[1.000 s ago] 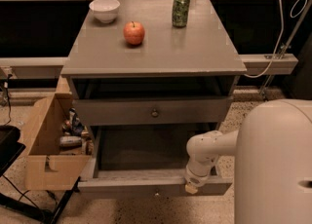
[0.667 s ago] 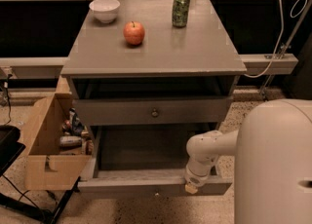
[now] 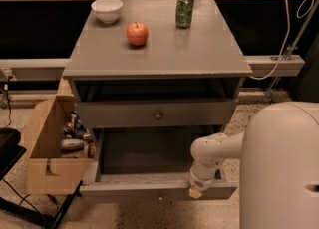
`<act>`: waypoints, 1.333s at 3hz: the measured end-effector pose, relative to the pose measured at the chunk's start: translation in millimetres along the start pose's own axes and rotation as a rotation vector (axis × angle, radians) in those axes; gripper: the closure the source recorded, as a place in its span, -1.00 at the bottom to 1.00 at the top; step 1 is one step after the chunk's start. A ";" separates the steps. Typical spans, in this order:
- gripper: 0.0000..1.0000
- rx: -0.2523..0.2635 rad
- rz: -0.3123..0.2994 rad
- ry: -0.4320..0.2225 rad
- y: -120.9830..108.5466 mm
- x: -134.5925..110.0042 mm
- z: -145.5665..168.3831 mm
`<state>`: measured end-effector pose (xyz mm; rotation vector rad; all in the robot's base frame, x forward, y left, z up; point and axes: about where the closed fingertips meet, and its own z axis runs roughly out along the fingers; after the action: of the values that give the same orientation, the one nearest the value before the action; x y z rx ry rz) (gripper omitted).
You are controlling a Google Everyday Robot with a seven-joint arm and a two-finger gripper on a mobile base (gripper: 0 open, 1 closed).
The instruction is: Open middle drawer
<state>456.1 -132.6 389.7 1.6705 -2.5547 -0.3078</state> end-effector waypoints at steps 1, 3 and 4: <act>-0.78 0.000 0.000 0.000 -1.2 -0.5 -0.2; -1.00 0.007 -0.025 -0.005 4.0 -2.1 -8.6; -1.00 0.030 -0.077 -0.012 20.6 -10.5 -25.3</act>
Offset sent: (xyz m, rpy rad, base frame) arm 0.0014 -0.0005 0.0006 0.0015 -0.0014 -0.0011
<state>446.2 -118.3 419.2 1.7863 -2.5199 -0.2866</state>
